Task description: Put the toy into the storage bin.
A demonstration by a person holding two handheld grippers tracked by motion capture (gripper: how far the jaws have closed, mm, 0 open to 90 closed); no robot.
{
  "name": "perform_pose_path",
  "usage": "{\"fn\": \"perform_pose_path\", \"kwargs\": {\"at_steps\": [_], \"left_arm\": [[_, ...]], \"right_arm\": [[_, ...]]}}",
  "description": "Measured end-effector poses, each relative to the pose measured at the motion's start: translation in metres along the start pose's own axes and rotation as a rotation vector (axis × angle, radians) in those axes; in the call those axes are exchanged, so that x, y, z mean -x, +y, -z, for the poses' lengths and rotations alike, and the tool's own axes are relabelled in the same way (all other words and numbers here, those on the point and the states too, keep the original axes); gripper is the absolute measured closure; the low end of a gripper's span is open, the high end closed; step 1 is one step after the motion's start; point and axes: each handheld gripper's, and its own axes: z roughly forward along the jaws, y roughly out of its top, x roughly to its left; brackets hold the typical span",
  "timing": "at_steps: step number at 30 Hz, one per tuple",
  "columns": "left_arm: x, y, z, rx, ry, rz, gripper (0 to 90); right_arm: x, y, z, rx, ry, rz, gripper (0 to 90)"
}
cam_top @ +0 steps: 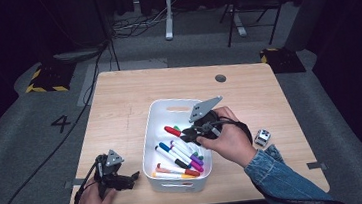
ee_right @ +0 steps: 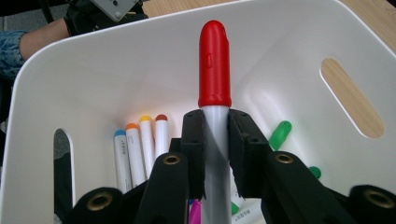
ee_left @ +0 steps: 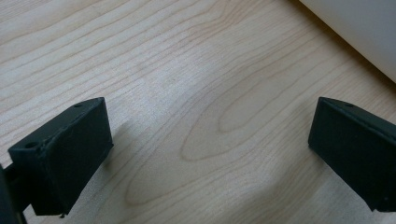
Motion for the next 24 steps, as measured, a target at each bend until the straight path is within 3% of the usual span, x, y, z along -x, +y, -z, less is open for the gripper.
{"fn": "perform_pose_path", "kwargs": {"at_steps": [14, 22, 24], "left_arm": [[0.000, 0.000, 0.000, 0.000, 0.000, 0.000, 0.0], [0.000, 0.000, 0.000, 0.000, 0.000, 0.000, 0.0], [0.000, 0.000, 0.000, 0.000, -0.001, 0.000, 0.0]], "right_arm": [[-0.011, -0.009, -0.017, -0.083, 0.019, 0.024, 77.4], [-0.023, -0.009, -0.027, -0.158, 0.024, 0.065, 77.3], [-0.028, -0.009, -0.031, -0.177, 0.023, 0.099, 77.4]]}}
